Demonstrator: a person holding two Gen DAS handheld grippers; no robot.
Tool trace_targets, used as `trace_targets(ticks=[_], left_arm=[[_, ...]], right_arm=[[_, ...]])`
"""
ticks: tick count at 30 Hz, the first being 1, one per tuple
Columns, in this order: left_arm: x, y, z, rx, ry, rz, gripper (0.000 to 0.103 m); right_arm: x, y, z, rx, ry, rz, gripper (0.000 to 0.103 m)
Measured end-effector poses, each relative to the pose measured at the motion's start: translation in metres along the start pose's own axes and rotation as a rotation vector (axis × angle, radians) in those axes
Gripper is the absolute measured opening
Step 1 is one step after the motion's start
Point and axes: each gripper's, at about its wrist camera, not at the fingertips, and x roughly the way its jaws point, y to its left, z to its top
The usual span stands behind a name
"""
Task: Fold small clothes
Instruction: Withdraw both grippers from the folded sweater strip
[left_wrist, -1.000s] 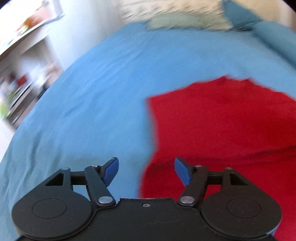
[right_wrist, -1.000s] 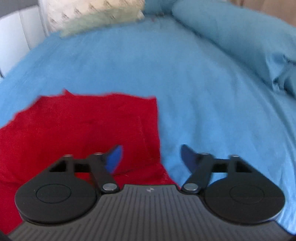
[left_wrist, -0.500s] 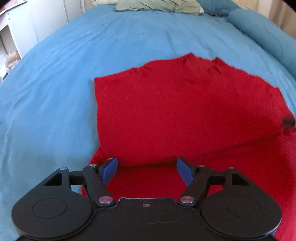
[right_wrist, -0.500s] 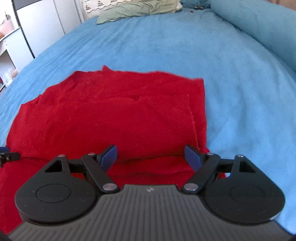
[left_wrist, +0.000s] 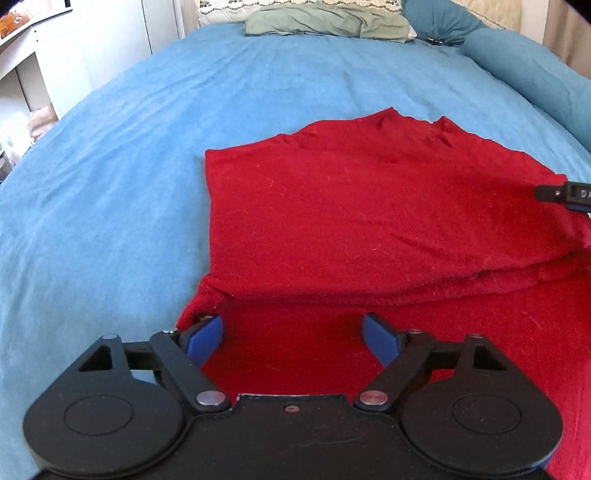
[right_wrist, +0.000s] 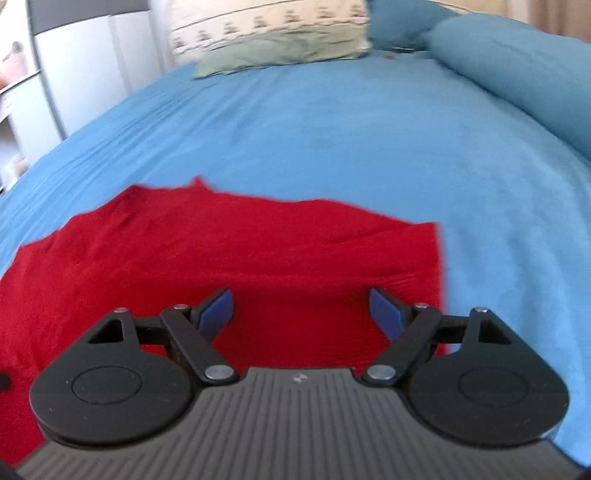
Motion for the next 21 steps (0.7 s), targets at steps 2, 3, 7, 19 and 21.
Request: trace_targets(ticks=[2, 3, 7, 19, 21], left_arm=[[-0.007, 0.0, 0.003, 0.011, -0.007, 0.025, 0.087], [-0.015, 0.0, 0.005, 0.02, -0.023, 0.043, 0.087], [-0.058, 0.003, 0.013, 0.039, -0.119, 0.064, 0.087], [-0.162, 0.013, -0.008, 0.035, -0.337, 0.06, 0.091], [-0.174, 0.017, -0.023, 0.015, -0.368, 0.052, 0.091]], right_arm=[[-0.012, -0.003, 0.005, 0.002, -0.008, 0.015, 0.097], [-0.023, -0.003, 0.008, -0.002, -0.026, 0.011, 0.097], [-0.069, -0.006, 0.023, -0.002, -0.111, 0.024, 0.098], [-0.225, -0.028, -0.006, -0.053, -0.264, 0.077, 0.099], [-0.246, -0.036, -0.022, -0.067, -0.28, 0.106, 0.1]])
